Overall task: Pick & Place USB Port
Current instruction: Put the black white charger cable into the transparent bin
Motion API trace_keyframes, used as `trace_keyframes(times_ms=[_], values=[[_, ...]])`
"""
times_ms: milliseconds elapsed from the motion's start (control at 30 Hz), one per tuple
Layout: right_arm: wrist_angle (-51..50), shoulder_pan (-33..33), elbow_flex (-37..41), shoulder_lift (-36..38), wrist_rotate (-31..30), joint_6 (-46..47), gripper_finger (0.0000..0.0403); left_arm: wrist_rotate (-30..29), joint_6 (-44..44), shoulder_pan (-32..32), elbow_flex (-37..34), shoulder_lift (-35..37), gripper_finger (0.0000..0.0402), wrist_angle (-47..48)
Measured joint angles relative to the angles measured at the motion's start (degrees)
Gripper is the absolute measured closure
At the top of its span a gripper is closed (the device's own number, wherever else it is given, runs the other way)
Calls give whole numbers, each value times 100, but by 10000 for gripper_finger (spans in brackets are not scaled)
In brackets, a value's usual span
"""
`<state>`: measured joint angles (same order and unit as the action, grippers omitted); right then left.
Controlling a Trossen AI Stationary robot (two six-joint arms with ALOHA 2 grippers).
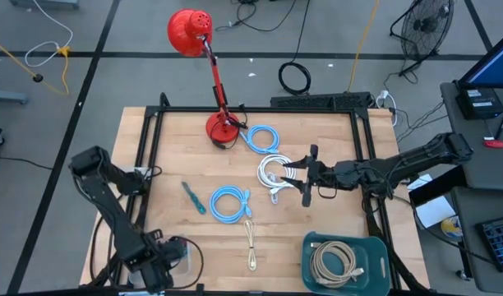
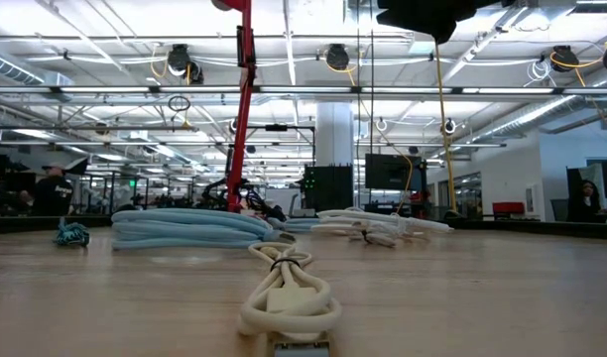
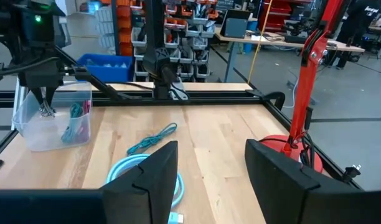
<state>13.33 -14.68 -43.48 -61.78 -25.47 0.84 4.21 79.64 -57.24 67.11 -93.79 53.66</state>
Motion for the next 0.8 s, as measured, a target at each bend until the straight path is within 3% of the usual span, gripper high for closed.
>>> trace_keyframes(times_ms=[800], values=[[-1, -2, 0, 0, 2, 1, 231, -131, 155, -176, -9, -117, 379, -251]])
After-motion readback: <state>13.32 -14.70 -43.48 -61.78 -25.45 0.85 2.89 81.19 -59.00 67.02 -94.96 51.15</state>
